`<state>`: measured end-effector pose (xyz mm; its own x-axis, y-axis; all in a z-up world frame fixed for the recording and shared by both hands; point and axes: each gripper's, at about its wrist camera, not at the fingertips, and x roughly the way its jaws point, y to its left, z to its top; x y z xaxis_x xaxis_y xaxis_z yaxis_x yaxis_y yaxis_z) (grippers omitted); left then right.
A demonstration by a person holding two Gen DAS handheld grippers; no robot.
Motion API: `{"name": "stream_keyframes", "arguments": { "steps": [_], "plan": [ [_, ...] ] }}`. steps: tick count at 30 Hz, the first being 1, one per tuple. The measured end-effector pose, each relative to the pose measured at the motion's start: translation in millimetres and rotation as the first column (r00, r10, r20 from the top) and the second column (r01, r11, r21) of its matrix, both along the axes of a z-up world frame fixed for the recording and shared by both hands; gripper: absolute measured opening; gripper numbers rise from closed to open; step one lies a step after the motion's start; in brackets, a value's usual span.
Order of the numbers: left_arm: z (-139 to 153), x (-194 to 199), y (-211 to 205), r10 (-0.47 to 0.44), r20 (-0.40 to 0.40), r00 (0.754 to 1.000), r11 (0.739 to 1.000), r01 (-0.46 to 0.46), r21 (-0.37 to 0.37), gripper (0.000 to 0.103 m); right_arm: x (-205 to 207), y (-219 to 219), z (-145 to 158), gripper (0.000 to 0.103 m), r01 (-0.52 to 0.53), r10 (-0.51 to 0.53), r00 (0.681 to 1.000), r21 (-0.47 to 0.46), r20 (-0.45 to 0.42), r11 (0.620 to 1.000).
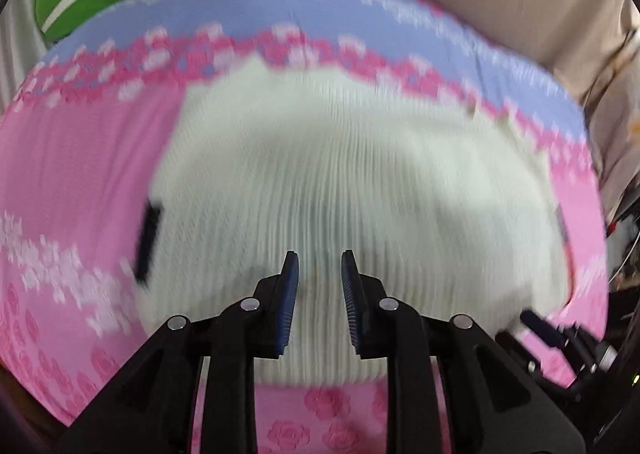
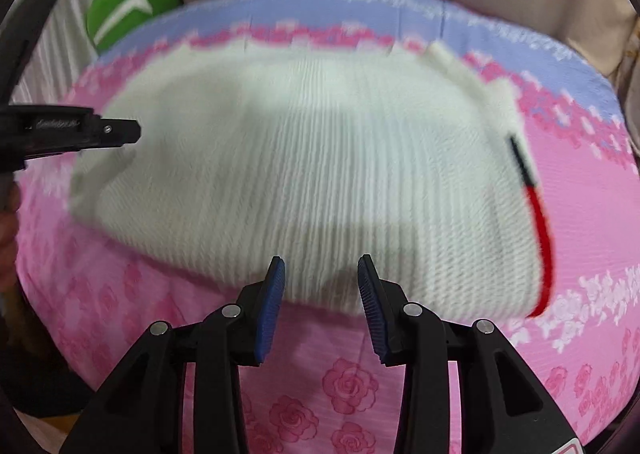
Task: Fold small clothes
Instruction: 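Smooth the folded sweater with both grippers and release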
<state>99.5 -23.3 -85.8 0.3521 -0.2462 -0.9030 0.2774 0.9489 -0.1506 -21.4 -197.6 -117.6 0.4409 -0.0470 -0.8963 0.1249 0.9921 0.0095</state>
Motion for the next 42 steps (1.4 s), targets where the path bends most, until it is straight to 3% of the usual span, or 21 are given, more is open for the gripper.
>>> {"name": "stream_keyframes", "arguments": {
  "steps": [2,3,8,11,13,18,21,23,26,28,30,34,38,40,42],
  "plan": [
    [-19.7,-6.0,6.5,0.029,-0.043,0.999,0.999,-0.027,0.031,0.021,-5.9,-2.6,-15.9,0.033,0.004,-0.004,0.998,-0.002,-0.065,1.0],
    [-26.4,-7.1,15.4,0.058,-0.069,0.996,0.998,-0.055,0.037,0.021,-12.6,-6.4,-15.6,0.027,0.014,-0.013,0.997,0.011,-0.072,1.0],
    [-26.6,-9.0,47.7,0.128,-0.069,0.989,0.991,-0.125,0.037,0.021,-35.7,-42.0,18.8,0.026,0.172,-0.172,0.983,0.009,0.058,0.985],
    [-31.7,-7.5,51.1,0.143,-0.079,0.987,0.989,-0.14,0.036,0.021,-31.4,-78.1,7.3,0.028,0.266,-0.265,0.963,-0.003,0.045,0.964],
    [-31.7,-8.6,43.7,0.134,-0.068,0.989,0.99,-0.13,0.059,0.021,-28.5,-89.3,-15.7,0.028,0.258,-0.259,0.965,-0.039,-0.029,0.965],
    [-26.1,-10.5,35.3,0.119,-0.051,0.992,0.992,-0.116,0.056,0.025,-34.8,-84.3,7.5,0.029,0.25,-0.247,0.967,-0.043,0.068,0.967],
    [-32.6,-13.6,36.2,0.123,-0.067,0.99,0.991,-0.119,0.061,0.026,-26.8,-89.4,-5.6,0.03,0.246,-0.244,0.969,-0.054,0.031,0.968],
    [-31.6,-16.3,40.9,0.136,-0.068,0.988,0.99,-0.133,0.047,0.029,-29.5,-92.4,-18.5,0.03,0.244,-0.243,0.97,-0.048,0.017,0.969],
    [-24.4,-20.4,58.3,0.199,-0.088,0.976,0.979,-0.201,-0.014,0.034,-34.5,-93.1,-5.0,0.028,0.259,-0.258,0.966,-0.038,0.025,0.965],
    [-18.2,-22.9,79.6,0.274,-0.101,0.957,0.956,-0.282,-0.079,0.04,-40.1,-88.9,13.3,0.029,0.261,-0.257,0.964,-0.053,0.072,0.964],
    [-16.7,-23.7,97.5,0.325,-0.121,0.938,0.934,-0.338,-0.116,0.044,-41.8,-80.0,28.5,0.029,0.242,-0.236,0.966,-0.051,0.105,0.969],
    [-27.0,-17.5,109.1,0.345,-0.151,0.926,0.923,-0.364,-0.122,0.044,-30.1,-40.0,43.0,0.029,0.127,-0.124,0.983,-0.016,0.133,0.992],
    [-7.0,-21.2,119.2,0.406,-0.139,0.903,0.873,-0.428,-0.234,0.046,-2.7,14.0,46.5,0.029,-0.022,0.022,0.991,-0.002,0.135,1.0],
    [4.7,-20.6,121.1,0.407,-0.086,0.91,0.882,-0.415,-0.222,0.057,10.1,34.1,48.2,0.029,-0.076,0.075,0.987,0.002,0.14,0.997],
    [0.3,-12.5,123.0,0.395,-0.074,0.916,0.899,-0.402,-0.175,0.058,25.5,56.7,46.2,0.029,-0.119,0.118,0.983,0.002,0.142,0.993]
  ]
}}
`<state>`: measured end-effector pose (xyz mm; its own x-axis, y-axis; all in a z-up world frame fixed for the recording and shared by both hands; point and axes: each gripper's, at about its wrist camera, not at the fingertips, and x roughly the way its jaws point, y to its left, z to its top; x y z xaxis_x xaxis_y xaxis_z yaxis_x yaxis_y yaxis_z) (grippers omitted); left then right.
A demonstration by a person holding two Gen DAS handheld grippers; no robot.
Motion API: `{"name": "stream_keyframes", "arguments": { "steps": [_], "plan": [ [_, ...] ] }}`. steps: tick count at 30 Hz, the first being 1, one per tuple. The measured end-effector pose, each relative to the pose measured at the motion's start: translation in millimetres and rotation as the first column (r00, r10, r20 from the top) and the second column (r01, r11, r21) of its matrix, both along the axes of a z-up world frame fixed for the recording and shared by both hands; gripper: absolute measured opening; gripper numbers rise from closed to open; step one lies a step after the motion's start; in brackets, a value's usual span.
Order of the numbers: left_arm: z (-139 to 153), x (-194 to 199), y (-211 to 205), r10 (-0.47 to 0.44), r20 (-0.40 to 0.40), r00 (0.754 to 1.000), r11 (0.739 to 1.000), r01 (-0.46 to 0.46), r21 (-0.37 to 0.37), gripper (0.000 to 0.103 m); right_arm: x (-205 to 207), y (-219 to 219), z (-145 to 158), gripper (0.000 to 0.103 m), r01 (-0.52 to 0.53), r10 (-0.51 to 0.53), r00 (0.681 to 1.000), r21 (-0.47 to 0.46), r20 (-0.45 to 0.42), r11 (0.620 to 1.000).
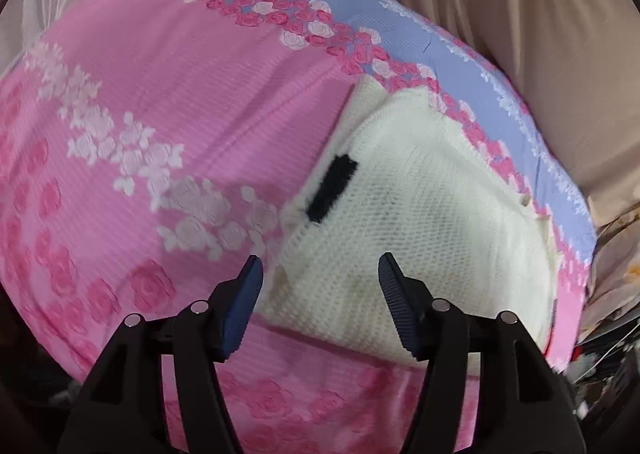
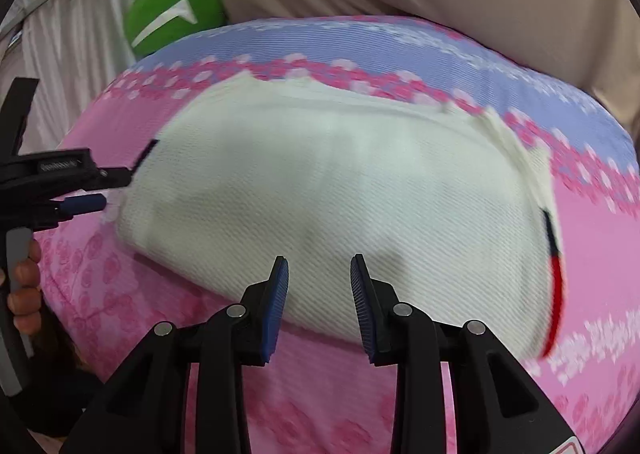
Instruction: Fold small clothes
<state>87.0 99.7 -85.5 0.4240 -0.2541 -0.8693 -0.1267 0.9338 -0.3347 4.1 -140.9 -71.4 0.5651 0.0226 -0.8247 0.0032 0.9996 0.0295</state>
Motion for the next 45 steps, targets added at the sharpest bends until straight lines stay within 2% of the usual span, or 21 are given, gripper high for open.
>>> {"name": "stream_keyframes", "arguments": {
  "steps": [4,9,12,15,17,19,22,24,27,31,34,37,42,45],
  "plan": [
    [-17.9,13.2,11.4,0.023,-0.04,0.999,1.0,-0.024,-0.014,0.058,29.0,26.5,-18.9,0.029,-0.047,0.047,0.998,-0.005,-0.048,0.999],
    [-30.4,23.3,8.4,-0.017,-0.06,0.998,0.999,0.02,0.044,0.058,46.1,37.8,-48.8,0.029,-0.05,0.048,0.987,-0.01,-0.153,0.999],
    [-18.4,26.2,-0.3,-0.06,-0.026,0.998,0.995,0.062,0.073,0.058,43.1,18.1,-25.2,0.033,0.01,-0.009,0.996,0.009,-0.086,1.0],
    [-4.6,35.5,-13.4,-0.107,0.012,0.994,0.989,0.105,0.104,0.058,45.2,-24.9,-1.0,0.04,0.134,-0.134,0.991,-0.012,-0.021,0.991],
    [1.9,48.2,-27.0,-0.144,0.034,0.989,0.983,0.14,0.117,0.058,48.7,-60.3,5.8,0.043,0.231,-0.231,0.973,-0.026,0.001,0.973],
    [5.1,59.0,-39.5,-0.168,0.043,0.985,0.978,0.161,0.135,0.058,48.1,-103.0,7.8,0.043,0.354,-0.354,0.935,-0.034,0.009,0.935],
    [5.4,78.1,-61.3,-0.216,0.047,0.975,0.964,0.206,0.169,0.058,39.1,-149.7,5.9,0.044,0.472,-0.472,0.882,-0.037,0.018,0.881],
    [2.9,90.7,-75.2,-0.239,0.047,0.97,0.951,0.224,0.211,0.06,32.8,-170.0,1.3,0.045,0.512,-0.513,0.859,-0.056,0.013,0.857],
    [-5.2,105.1,-85.0,-0.246,0.025,0.969,0.944,0.234,0.233,0.06,24.8,-191.5,-10.4,0.046,0.544,-0.546,0.838,-0.058,-0.011,0.837],
    [-17.4,123.3,-89.1,-0.219,-0.014,0.976,0.955,0.217,0.203,0.06,30.7,-204.9,-20.5,0.047,0.534,-0.535,0.845,-0.039,-0.022,0.845],
    [-21.0,132.1,-88.6,-0.193,-0.019,0.981,0.964,0.193,0.185,0.056,44.1,-209.8,-22.3,0.048,0.511,-0.511,0.859,-0.024,-0.014,0.859],
    [-19.3,137.1,-90.6,-0.182,-0.015,0.983,0.963,0.181,0.199,0.048,61.1,-216.1,-24.2,0.048,0.494,-0.494,0.869,-0.007,-0.013,0.869],
    [-17.6,141.9,-96.8,-0.188,-0.017,0.982,0.951,0.186,0.246,0.026,80.8,-222.8,-30.8,0.043,0.464,-0.463,0.885,0.007,-0.035,0.886],
    [-14.9,142.7,-100.6,-0.183,-0.021,0.983,0.948,0.182,0.26,0.025,82.3,-220.1,-25.9,0.042,0.45,-0.45,0.893,0.003,-0.021,0.893]
  ]
}}
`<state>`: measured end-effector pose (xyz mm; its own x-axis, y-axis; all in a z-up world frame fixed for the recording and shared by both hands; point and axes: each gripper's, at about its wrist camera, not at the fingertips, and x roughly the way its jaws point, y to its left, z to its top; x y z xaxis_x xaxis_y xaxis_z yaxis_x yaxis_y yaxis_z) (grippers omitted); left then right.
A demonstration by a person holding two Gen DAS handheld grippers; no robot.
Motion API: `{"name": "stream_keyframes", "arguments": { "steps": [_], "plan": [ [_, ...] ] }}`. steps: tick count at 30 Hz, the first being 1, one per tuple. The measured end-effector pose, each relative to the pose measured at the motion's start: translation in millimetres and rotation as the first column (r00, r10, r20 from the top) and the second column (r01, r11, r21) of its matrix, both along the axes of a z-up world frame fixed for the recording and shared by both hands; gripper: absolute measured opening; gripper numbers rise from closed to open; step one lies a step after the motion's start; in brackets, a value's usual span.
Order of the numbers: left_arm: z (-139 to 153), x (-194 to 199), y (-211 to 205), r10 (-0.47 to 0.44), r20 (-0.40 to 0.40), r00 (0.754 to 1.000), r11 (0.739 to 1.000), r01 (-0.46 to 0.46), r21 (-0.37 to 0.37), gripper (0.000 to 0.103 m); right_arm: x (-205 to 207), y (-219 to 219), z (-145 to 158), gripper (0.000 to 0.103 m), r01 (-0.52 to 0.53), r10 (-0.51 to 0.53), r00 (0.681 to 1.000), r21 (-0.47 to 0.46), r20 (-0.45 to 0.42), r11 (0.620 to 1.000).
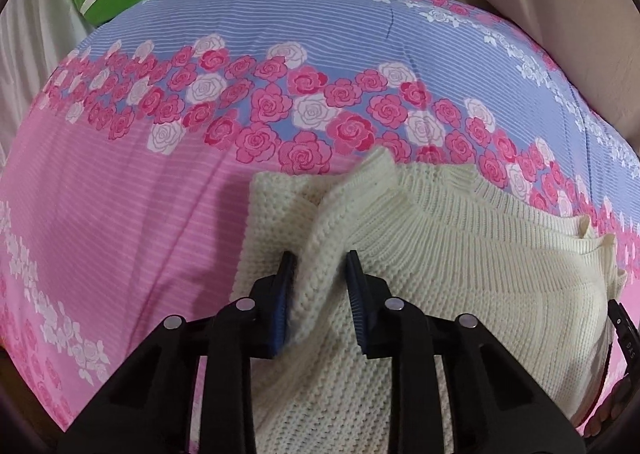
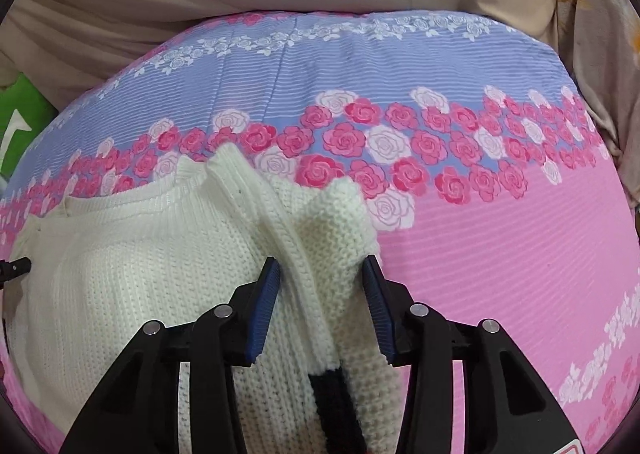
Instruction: Fold small clothes
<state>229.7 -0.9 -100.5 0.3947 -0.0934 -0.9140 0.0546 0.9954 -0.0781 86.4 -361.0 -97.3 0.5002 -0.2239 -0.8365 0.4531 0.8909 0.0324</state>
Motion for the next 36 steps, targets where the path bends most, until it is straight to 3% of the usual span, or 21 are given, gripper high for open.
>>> {"name": "stream_keyframes", "arguments": {
  "steps": [5,12,14,15,16,17,18,23,24,26,28,29,32,36],
  "plan": [
    [0.7,0.3,-5.5,0.008,0.003,1.0,1.0,-0.008,0.027,0.026,-6.1,3.4,11.1,0.043,-0.01,0.009,0.999,0.018,0.044,1.0],
    [0.7,-0.5,-6.6,0.02,-0.003,1.0,0.999,-0.019,0.034,0.027,10.2,4.6,-6.6,0.043,-0.045,0.046,0.999,0.052,-0.007,0.998],
    [0.6,0.1,-6.6,0.017,-0.004,1.0,0.999,-0.017,0.037,0.027,10.7,5.0,-5.4,0.026,-0.049,0.049,0.999,0.059,0.006,0.997],
    [0.6,-0.2,-6.7,0.015,-0.003,1.0,0.999,-0.015,0.037,0.026,10.6,6.6,-3.5,0.008,-0.064,0.062,0.998,0.069,0.019,0.996],
    [0.9,-0.4,-6.7,0.01,0.0,1.0,0.999,-0.01,0.038,0.024,9.9,8.3,-0.9,0.007,-0.067,0.065,0.997,0.063,0.028,0.996],
    [1.6,-0.9,-6.8,0.004,0.005,1.0,0.999,-0.005,0.038,0.013,7.4,10.7,4.3,0.007,-0.073,0.07,0.996,0.057,0.053,0.996],
    [3.5,-1.5,-6.3,-0.005,0.007,1.0,1.0,0.005,0.027,0.009,3.2,13.1,12.9,0.007,-0.082,0.077,0.993,0.054,0.089,0.995],
    [53.8,-14.7,15.7,0.058,0.111,0.992,0.992,-0.045,-0.117,0.006,-32.2,14.0,76.3,0.006,-0.059,0.055,0.957,0.003,0.286,0.998],
    [57.9,-14.2,16.7,0.062,0.127,0.99,0.992,-0.047,-0.113,0.006,-34.9,8.8,74.7,0.006,-0.031,0.033,0.96,-0.013,0.279,0.999],
    [48.1,-5.1,11.9,0.04,0.118,0.992,0.997,-0.031,-0.074,0.006,-23.6,-9.2,41.1,0.005,0.007,-0.009,0.988,0.013,0.155,1.0],
    [17.7,7.9,3.2,0.021,0.051,0.999,0.999,-0.018,-0.042,0.006,-14.9,-28.5,-1.3,0.005,0.056,-0.059,0.998,0.104,0.03,0.993],
    [5.5,10.7,-1.4,0.01,0.032,0.999,1.0,-0.01,-0.015,0.006,-15.3,-30.2,-7.7,0.006,0.059,-0.063,0.998,0.121,0.028,0.991],
    [-2.2,11.2,-7.9,-0.008,0.041,0.999,1.0,0.007,0.025,0.007,-11.2,-21.5,2.7,0.007,0.037,-0.039,0.999,0.086,0.024,0.996],
    [18.0,-2.5,9.1,0.028,0.048,0.998,0.999,-0.026,-0.029,0.012,-36.4,-5.9,31.9,0.01,0.044,-0.047,0.995,0.035,0.085,0.998]
  ]
}}
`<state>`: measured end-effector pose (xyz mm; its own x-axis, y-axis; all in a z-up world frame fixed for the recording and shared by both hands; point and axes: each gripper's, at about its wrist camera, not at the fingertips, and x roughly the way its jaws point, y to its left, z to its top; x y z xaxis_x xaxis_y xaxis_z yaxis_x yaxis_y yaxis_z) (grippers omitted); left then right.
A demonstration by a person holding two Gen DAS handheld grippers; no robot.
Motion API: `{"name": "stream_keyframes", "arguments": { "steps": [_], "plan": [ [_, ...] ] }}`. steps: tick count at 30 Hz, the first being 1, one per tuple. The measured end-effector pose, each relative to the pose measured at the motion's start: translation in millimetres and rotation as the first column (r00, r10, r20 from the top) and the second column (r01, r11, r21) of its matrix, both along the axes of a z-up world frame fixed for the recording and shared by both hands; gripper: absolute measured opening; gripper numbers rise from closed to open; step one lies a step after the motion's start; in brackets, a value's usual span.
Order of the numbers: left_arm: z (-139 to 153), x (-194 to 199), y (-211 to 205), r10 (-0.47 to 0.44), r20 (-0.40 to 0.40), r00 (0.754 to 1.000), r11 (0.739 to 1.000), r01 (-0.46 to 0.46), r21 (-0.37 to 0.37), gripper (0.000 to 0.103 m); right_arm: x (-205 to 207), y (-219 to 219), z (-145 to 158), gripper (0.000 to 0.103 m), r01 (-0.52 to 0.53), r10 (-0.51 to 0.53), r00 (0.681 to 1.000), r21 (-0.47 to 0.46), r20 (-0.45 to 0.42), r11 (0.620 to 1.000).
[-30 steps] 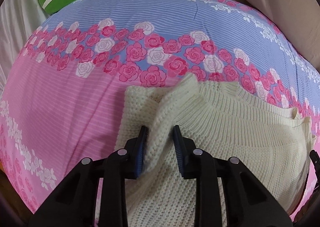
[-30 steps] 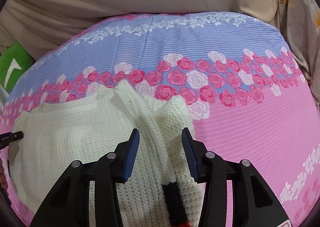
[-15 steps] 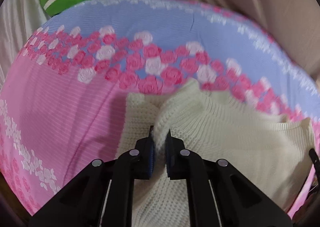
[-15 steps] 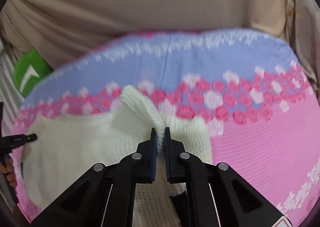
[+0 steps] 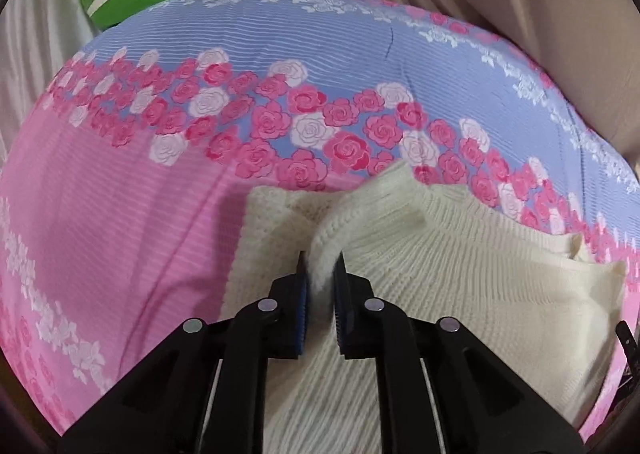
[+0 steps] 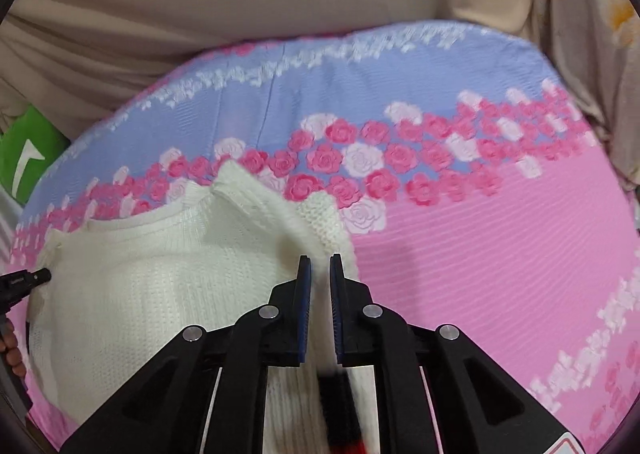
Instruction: Fold small clothes
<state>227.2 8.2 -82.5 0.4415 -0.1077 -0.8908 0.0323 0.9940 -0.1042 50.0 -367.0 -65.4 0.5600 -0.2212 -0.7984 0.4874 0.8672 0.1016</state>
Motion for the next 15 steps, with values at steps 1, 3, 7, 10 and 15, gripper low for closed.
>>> {"name": "stream_keyframes", "arguments": {
  "steps": [1,3,7,10,15],
  "plan": [
    [5.7,-6.1,3.2,0.004,0.011,1.0,1.0,-0.004,0.001,0.014,-12.2,5.7,6.7,0.014,-0.008,0.008,1.0,-0.003,0.012,1.0],
    [19.3,-29.7,12.6,-0.004,0.033,0.999,1.0,0.004,0.0,0.025,-33.2,24.6,15.1,0.015,-0.048,0.048,0.999,0.002,0.021,0.999],
    [17.9,-76.7,18.0,-0.04,-0.008,0.999,0.999,0.04,0.0,0.034,-61.9,83.8,2.9,0.015,-0.215,0.216,0.976,0.03,-0.032,0.976],
    [-4.7,-102.7,15.2,-0.059,-0.089,0.994,0.998,0.058,-0.013,0.033,-63.5,128.1,-24.7,0.015,-0.328,0.335,0.938,0.084,-0.085,0.941],
    [-36.0,-127.5,32.4,-0.047,-0.122,0.991,0.998,0.051,0.029,0.02,-79.2,130.3,-60.2,0.005,-0.317,0.315,0.929,0.023,-0.193,0.948]
  ]
}}
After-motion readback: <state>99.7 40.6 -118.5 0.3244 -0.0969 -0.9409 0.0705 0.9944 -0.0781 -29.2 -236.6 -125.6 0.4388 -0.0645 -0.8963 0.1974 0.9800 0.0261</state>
